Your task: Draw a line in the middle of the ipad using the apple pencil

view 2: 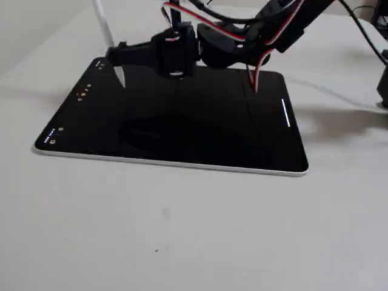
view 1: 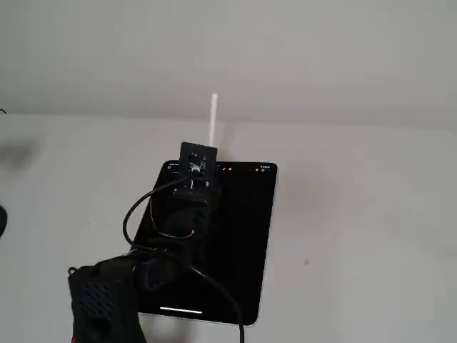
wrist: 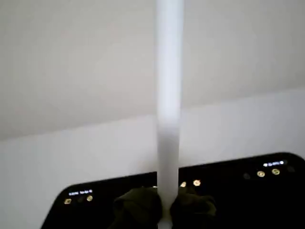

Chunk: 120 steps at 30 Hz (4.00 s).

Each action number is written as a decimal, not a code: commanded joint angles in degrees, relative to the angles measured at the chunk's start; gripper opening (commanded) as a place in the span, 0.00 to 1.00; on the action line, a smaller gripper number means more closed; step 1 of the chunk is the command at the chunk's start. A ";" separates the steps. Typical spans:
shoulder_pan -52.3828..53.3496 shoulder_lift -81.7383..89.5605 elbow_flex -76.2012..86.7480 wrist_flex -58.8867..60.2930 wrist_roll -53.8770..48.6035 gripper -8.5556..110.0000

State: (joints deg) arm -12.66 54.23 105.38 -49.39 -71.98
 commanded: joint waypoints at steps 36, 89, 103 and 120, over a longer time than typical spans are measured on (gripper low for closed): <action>-0.26 -3.52 -2.37 -7.47 -3.69 0.07; -0.70 -1.67 32.52 -37.79 -7.82 0.07; -0.62 -7.56 38.94 -48.87 -7.91 0.07; -0.26 -7.56 39.29 -49.13 -7.82 0.07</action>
State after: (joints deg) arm -12.74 47.02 142.38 -98.26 -79.72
